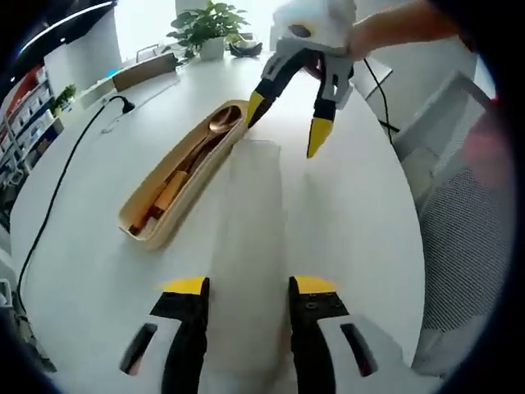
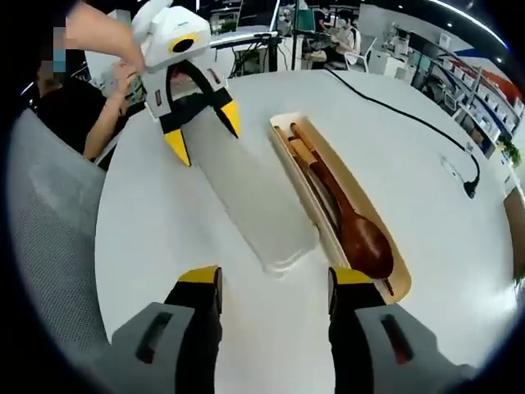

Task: Arrange the utensils inside the cutlery case until each visible utensil rests in its matching compartment.

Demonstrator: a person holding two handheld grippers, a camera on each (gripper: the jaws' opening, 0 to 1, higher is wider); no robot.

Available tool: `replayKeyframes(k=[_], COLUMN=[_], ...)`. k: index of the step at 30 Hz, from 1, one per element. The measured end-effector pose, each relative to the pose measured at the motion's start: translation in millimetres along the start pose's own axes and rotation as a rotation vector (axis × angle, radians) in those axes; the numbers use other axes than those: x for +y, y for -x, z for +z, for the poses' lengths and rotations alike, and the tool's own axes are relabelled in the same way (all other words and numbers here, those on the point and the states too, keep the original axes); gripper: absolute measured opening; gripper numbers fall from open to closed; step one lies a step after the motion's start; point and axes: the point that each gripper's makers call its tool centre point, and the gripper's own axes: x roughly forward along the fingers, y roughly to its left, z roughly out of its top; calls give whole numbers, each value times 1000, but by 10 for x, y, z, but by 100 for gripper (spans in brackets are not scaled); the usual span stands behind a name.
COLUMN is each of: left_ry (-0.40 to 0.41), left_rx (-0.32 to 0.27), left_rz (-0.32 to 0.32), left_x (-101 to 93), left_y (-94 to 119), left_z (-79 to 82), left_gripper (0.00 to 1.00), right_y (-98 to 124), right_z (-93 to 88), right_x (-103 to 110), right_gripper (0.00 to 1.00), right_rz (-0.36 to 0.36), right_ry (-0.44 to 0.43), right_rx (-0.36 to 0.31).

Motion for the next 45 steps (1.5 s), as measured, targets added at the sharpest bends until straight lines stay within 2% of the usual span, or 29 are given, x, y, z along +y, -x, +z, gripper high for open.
replayKeyframes(k=[2,6,7,9,10,11,12,13,14,15,16,18,19,21,22,23,26,28,29,30,31,33,38,41,42,43,45], left_ry=[18,-63,-58,-75,-72,-62,-71,-77,-82,-100,-99,-39,-54,-74,-74,-58,-56,-49,-11,-9,-20,-28,-53,-61,-49,-62,-27], left_rx=[0,-3,-2,4,6,18,32,45,74,110,154,170,160,170,190,202,201,171,141,127,142,119,158,172,177,171,178], left_rz=[5,-49,-47,-55,-56,-55,-60,-63,-71,-87,-87,-71,-72,-56,-57,-53,-48,-45,-21,-19,-24,-30,-33,-28,-54,-53,-76], left_x=[-5,-128,-140,-178,-165,-137,-132,-118,-123,-141,-137,-110,-105,-78,-65,-50,-40,-44,-21,-11,-33,-77,-81,-91,-136,-137,-157], left_y=[-12,-45,-52,-63,-67,-64,-66,-68,-61,-38,-4,24,25,36,51,66,118,117,105,101,109,74,73,69,68,65,64], left_z=[18,59,78,95,100,90,86,79,63,23,-28,-64,-60,-93,-127,-166,-233,-210,-174,-154,-177,-123,-117,-100,-111,-97,-86], left_gripper=[38,38,38,38,38,38,38,38,39,41,43,47,48,45,45,46,48,47,43,37,37,37,37,37,37,37,37], right_y=[-4,-35,-45,-88,-102,-110,-134,-136,-125,-146,-108,-120,-112,-108,-115,-96,-101,-113,-115,-110,-109,-113,-94,-50,-41,-36,-11], right_z=[35,128,155,163,117,64,27,-18,-36,14,-41,-21,-28,-28,-17,-43,-44,-43,-43,-48,-49,-52,-45,-74,-90,-110,-114], right_x=[14,99,109,164,186,208,152,132,211,142,60,114,110,117,109,103,118,132,132,128,126,151,176,194,217,245,254], right_gripper=[52,50,50,50,50,47,45,43,41,39,37,36,36,36,36,37,37,37,38,37,37,34,33,33,33,33,34], right_rz=[14,58,62,93,111,127,109,111,172,152,156,160,171,160,173,170,171,163,161,160,157,150,124,124,135,151,148], right_ry=[78,211,248,256,264,271,321,334,240,254,347,338,377,340,392,357,366,366,365,361,360,337,351,342,342,337,333], right_rx=[40,90,107,140,179,223,259,295,322,321,396,397,414,406,387,391,391,402,407,409,409,411,430,406,402,400,390])
